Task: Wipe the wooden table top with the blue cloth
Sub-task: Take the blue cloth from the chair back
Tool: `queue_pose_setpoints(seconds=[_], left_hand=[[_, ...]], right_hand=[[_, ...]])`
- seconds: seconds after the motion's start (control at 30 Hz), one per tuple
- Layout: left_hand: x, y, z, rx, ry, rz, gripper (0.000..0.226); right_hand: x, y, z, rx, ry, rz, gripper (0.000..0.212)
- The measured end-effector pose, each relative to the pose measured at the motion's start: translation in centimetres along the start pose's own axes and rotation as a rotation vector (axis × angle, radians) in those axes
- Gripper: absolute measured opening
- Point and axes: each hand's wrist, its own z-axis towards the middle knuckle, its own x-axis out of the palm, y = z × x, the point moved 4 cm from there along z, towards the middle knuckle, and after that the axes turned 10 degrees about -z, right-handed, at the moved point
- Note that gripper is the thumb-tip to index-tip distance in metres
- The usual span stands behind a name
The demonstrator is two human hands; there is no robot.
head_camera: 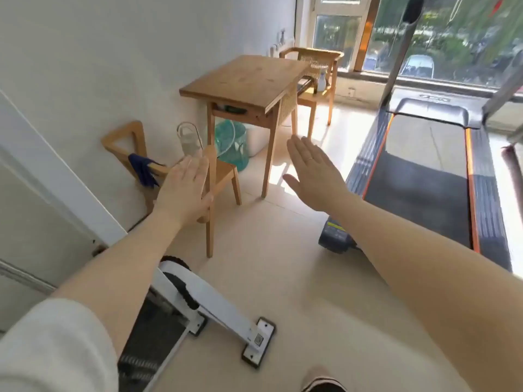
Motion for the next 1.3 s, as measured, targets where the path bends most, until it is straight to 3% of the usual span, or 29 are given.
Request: queue_pose_setpoints(seconds=[0.2,0.33,0.5,0.63,0.9,1.03,1.3], left_hand=[[5.9,0.0,4.2,0.037,0.157,0.058,0.072],[7.8,1.8,10.5,-0.100,0.131,-0.033,0.070],[8.6,5.2,18.0,-0.291,0.075,-0.113,0.063],[9.2,9.7,20.6,-0.586,-0.021,-0.225,0.061],[13.1,20.9,19.7,-0.969,-0.002,-0.370,0.053],[16.6,28.7,22.5,-1.062,0.015,-0.470,0.053],[24.1,43.4,28.0,-1.272,-0.020,-0.801,0.045]], right_hand=[[5.7,-0.3,4.8,-0.064,0.154,0.018,0.066],[8.2,-2.6,12.7,-0.152,0.147,0.013,0.066],[11.1,-5.4,23.8,-0.127,0.196,0.141,0.064],[13.3,-4.7,31.5,-0.227,0.214,0.203,0.059],[19.7,8.1,41.7,-0.474,0.325,0.349,0.052],[23.1,15.6,47.5,-0.624,0.370,0.326,0.054],[30.8,28.9,60.0,-0.656,0.645,0.509,0.047]])
